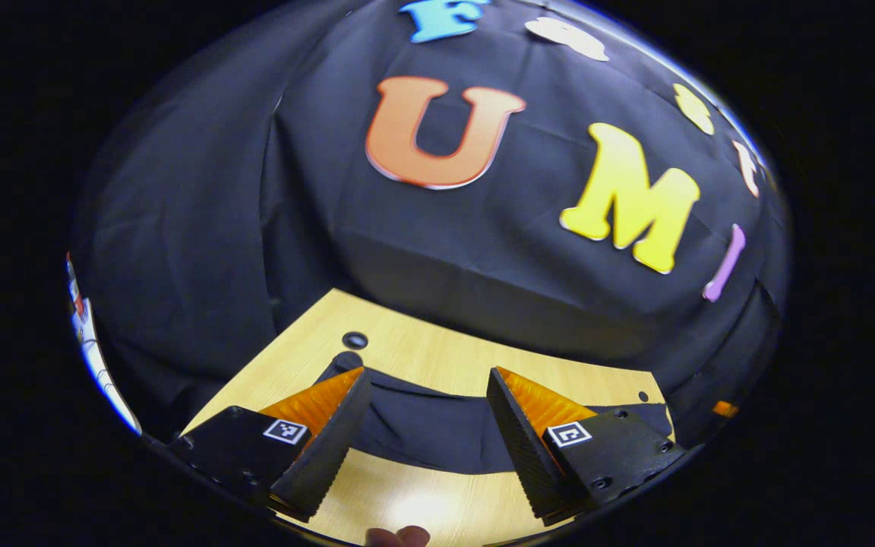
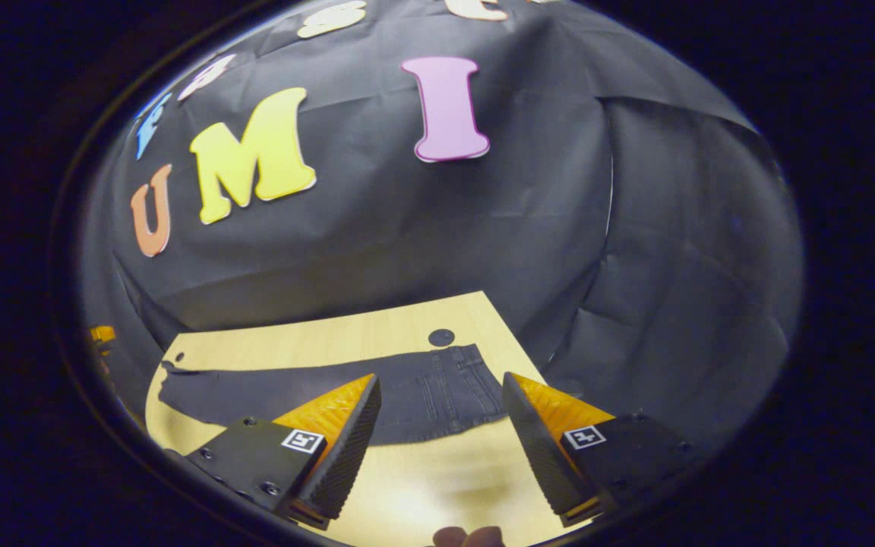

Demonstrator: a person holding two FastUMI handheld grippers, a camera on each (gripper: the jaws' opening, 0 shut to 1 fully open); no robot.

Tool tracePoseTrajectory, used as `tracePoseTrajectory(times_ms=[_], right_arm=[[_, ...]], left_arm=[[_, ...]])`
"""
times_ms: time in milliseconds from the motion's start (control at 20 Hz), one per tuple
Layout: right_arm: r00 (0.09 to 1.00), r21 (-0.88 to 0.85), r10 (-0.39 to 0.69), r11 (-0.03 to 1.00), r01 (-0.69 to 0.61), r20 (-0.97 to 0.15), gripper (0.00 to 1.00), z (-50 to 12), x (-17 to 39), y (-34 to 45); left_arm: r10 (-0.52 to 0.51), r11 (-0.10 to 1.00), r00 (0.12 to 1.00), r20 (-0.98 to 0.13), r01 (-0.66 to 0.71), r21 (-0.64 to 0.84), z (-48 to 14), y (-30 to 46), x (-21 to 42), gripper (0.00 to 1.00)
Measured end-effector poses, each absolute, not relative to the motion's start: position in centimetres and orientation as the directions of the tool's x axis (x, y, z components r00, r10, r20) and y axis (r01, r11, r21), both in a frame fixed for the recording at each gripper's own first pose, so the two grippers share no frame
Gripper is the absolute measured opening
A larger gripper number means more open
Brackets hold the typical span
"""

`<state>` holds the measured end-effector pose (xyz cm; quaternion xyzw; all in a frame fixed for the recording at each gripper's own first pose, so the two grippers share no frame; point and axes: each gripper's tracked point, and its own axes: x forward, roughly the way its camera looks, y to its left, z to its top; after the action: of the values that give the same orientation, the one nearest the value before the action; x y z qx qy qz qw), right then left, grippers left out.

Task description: Grasp the waist and the cuffs of the jeans and fold them to make the two legs overlap; first hold the waist and fold one-third of the jeans toward the cuffs, then hold the cuffs and fold the remaining one-third in the same direction to finish folding.

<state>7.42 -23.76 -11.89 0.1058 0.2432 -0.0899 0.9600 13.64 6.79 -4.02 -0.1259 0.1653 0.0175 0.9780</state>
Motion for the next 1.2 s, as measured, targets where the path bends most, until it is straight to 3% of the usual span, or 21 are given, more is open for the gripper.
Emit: tracePoseTrajectory(times_ms=[50, 250, 500, 700, 1200], right_arm=[[0.876, 0.165, -0.124, 0.961, 0.224, -0.466, 1.0, -11.6, 6.1, -23.3], [0.877, 0.194, -0.112, 0.955, 0.225, -0.468, 0.98, -12.6, 3.4, -21.1], [0.871, 0.19, -0.141, 0.948, 0.256, -0.47, 0.98, -14.4, 3.0, -22.9], [0.868, 0.182, -0.156, 0.946, 0.269, -0.471, 0.98, -16.7, 6.0, -24.5], [0.798, 0.154, -0.166, 0.939, 0.308, -0.579, 0.99, -30.2, 17.2, -30.1]], left_arm=[[-0.007, 0.975, 0.955, -0.297, -0.059, -0.214, -3.7, 5.5, 12.2, 0.99], [0.022, 0.994, 0.98, -0.197, -0.043, -0.105, -2.6, 1.8, 9.4, 0.99], [0.012, 0.998, 0.987, -0.163, -0.023, -0.061, -1.5, -0.6, 8.1, 0.99], [0.024, 0.998, 0.981, -0.191, -0.034, -0.045, -1.9, -1.4, 7.8, 0.99], [0.106, 0.991, 0.939, -0.327, -0.125, -0.038, -4.4, -1.8, 6.1, 0.99]])
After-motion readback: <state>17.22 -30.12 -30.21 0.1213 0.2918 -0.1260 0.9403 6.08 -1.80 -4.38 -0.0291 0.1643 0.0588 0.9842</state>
